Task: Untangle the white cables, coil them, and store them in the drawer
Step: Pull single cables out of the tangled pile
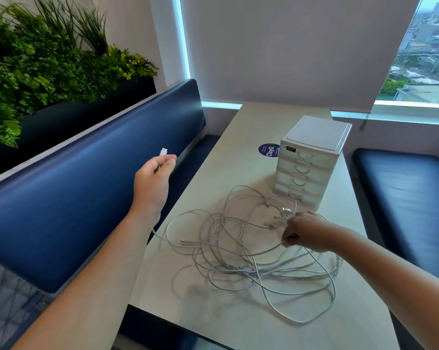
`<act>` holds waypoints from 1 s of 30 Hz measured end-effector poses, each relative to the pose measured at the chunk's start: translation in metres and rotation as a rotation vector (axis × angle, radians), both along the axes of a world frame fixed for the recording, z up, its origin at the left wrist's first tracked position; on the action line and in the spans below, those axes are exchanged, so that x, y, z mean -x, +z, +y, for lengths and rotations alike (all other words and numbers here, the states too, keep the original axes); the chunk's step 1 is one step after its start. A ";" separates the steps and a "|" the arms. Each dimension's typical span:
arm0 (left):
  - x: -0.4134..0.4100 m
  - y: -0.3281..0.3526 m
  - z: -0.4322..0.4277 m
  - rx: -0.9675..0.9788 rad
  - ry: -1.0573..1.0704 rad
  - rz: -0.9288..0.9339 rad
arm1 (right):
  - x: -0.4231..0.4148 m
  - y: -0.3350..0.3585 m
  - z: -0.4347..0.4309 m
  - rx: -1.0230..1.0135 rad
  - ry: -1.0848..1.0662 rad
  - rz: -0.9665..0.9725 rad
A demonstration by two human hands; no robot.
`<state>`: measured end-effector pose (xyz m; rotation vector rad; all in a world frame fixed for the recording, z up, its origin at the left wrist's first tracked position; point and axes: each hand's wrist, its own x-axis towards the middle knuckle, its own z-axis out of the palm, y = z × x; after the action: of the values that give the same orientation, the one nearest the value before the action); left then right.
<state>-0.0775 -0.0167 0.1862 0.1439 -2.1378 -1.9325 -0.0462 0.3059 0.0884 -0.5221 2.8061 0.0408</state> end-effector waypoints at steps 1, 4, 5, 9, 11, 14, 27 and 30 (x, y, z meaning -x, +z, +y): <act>-0.002 0.001 0.004 0.056 -0.041 -0.004 | -0.001 0.001 0.000 0.042 -0.001 0.011; -0.007 -0.008 0.018 0.227 -0.224 -0.052 | -0.003 0.006 -0.003 0.242 -0.028 0.031; -0.010 -0.012 0.024 0.317 -0.296 -0.058 | -0.004 0.009 -0.005 0.319 -0.036 0.032; -0.024 -0.036 0.059 0.693 -0.558 -0.097 | -0.003 0.021 -0.019 0.553 -0.033 0.059; -0.029 -0.048 0.075 0.834 -0.631 -0.094 | -0.003 0.026 -0.025 0.638 -0.022 0.073; -0.030 -0.057 0.085 0.873 -0.629 -0.056 | -0.001 0.029 -0.025 0.667 -0.015 0.085; -0.006 -0.022 0.059 0.751 -0.412 0.178 | 0.029 0.015 -0.012 0.525 -0.121 0.150; -0.004 -0.014 0.050 0.701 -0.360 0.227 | 0.039 0.014 -0.005 0.544 -0.179 0.144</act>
<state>-0.0735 0.0334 0.1723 -0.5915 -2.6470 -1.1444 -0.0853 0.3013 0.1020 -0.3867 2.9792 -0.7667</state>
